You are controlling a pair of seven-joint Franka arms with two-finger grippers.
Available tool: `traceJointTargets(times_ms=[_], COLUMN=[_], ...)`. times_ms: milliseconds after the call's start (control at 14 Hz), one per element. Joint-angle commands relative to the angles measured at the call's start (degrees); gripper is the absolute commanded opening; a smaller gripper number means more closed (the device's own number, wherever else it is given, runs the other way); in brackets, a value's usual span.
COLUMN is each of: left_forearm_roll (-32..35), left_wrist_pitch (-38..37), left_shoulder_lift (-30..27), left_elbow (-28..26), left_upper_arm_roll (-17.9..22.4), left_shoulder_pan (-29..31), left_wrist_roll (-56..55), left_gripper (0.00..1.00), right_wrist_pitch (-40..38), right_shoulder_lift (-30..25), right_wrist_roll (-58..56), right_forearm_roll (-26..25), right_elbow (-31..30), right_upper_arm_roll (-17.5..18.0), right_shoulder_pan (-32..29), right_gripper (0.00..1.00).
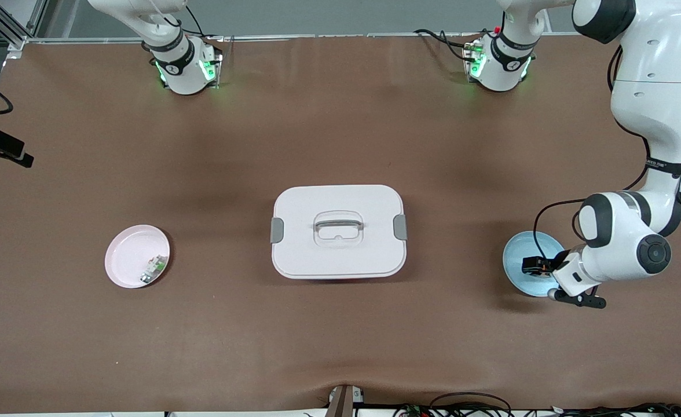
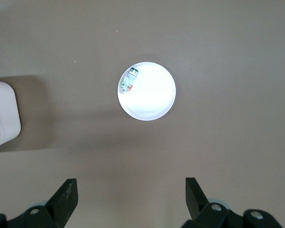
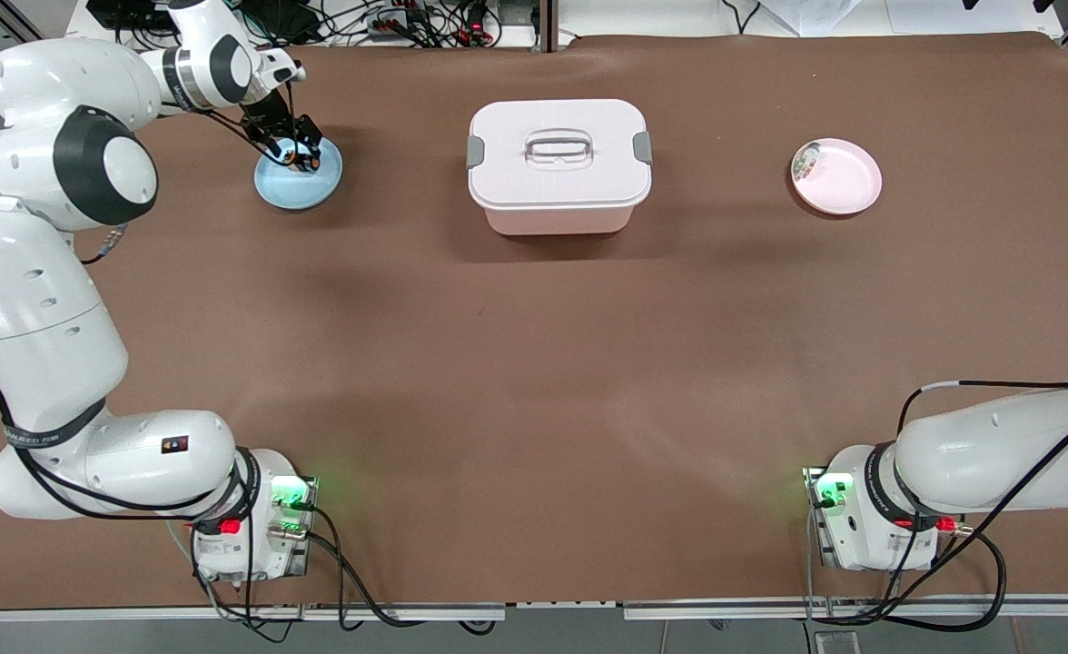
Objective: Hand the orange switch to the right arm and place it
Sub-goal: 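Close the left gripper on the orange switch and lift it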
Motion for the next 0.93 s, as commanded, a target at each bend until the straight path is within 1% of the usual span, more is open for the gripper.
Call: traceJointTargets(times_ms=[0,142,285,356,712,784,855], left_forearm_roll=[-0.98,-1.07,-1.07,-1.07,-1.16,-1.16,-1.16], left_wrist_pitch=[1.38,3.3,3.58,3.67,3.67,3.67,3.67], left_shoulder_lift=[0.36,0.28,0.28,0.28,0.19,0.19,0.19], left_elbow=[-0.6,-2.18,-2.71,-2.71,-2.98,-2.89,-2.98], left_upper_arm_roll=[-0.59,-0.59,-0.59,-0.59,-0.59,-0.59,-0.59], left_shoulder_pan=[0.75,0.75,0.75,0.75,0.75,0.66,0.66], left_wrist_roll=[1.36,1.36,1.36,1.36,1.27,1.01,0.75], left_gripper=[1.0,1.0,1.0,1.0,1.0,0.85,0.76], right_wrist_pitch=[-0.15,-0.06,0.29,0.46,0.64,0.64,0.55], right_shoulder_lift=[-0.56,-0.56,-0.48,-0.48,-0.48,-0.48,-0.48], right_wrist_roll=[0.24,0.16,0.16,0.16,0.16,0.16,0.16], right_forearm_roll=[-0.43,-0.51,-0.95,-1.65,-1.92,-1.92,-1.92], right_elbow=[0.07,0.07,0.16,0.16,0.16,0.16,0.16], right_upper_arm_roll=[0.45,0.36,0.36,0.45,0.45,0.45,0.45], right_shoulder_pan=[-0.34,-0.43,-0.43,-0.34,-0.17,-0.08,-0.17], right_gripper=[1.0,1.0,1.0,1.0,1.0,1.0,1.0])
